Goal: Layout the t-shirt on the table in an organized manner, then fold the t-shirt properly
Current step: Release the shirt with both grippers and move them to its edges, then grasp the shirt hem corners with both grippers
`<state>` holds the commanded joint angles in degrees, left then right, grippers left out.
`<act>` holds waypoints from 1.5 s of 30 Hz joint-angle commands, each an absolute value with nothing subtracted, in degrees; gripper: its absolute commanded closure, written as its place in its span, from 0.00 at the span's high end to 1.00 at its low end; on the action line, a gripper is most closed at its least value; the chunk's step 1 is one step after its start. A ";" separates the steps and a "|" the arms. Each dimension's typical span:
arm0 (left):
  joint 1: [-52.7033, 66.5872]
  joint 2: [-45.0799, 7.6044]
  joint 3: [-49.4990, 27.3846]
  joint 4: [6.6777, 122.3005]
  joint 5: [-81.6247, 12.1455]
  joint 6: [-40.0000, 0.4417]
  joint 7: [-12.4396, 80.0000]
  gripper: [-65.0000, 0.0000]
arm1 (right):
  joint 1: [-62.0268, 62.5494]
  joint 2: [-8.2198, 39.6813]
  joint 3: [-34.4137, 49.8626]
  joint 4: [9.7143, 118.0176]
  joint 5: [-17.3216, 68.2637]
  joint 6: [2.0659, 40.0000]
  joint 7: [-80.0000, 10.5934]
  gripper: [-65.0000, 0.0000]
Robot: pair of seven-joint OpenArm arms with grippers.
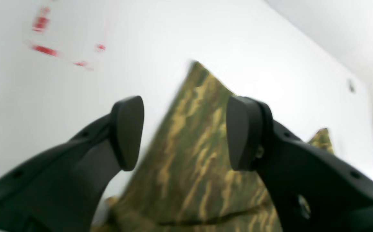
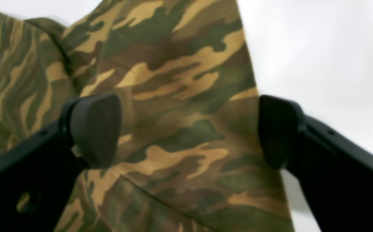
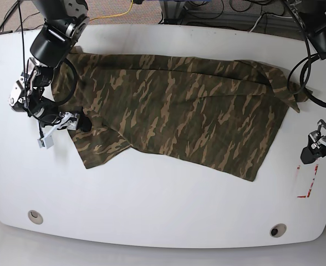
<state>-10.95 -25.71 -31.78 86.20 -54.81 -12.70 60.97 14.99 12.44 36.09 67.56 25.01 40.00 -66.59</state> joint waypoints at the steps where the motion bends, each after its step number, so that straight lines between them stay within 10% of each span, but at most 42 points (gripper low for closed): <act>1: -10.95 -25.63 -31.78 86.20 -54.64 -12.70 60.97 0.59 | 14.99 12.35 36.09 67.65 25.01 40.00 -66.59 0.96; 17: -13.23 -17.98 -23.34 86.20 -37.23 -12.97 52.97 0.59 | 14.99 10.59 36.00 69.23 25.01 40.00 -69.14 0.91; 28: -13.41 -13.05 -20.26 84.88 -29.32 -12.70 46.02 0.59 | 15.08 10.51 35.91 69.23 25.01 40.00 -69.14 0.09; 45: -24.31 -12.62 -18.59 57.19 -15.34 -12.79 31.78 0.59 | 15.16 10.59 32.66 69.23 25.01 40.00 -69.14 0.07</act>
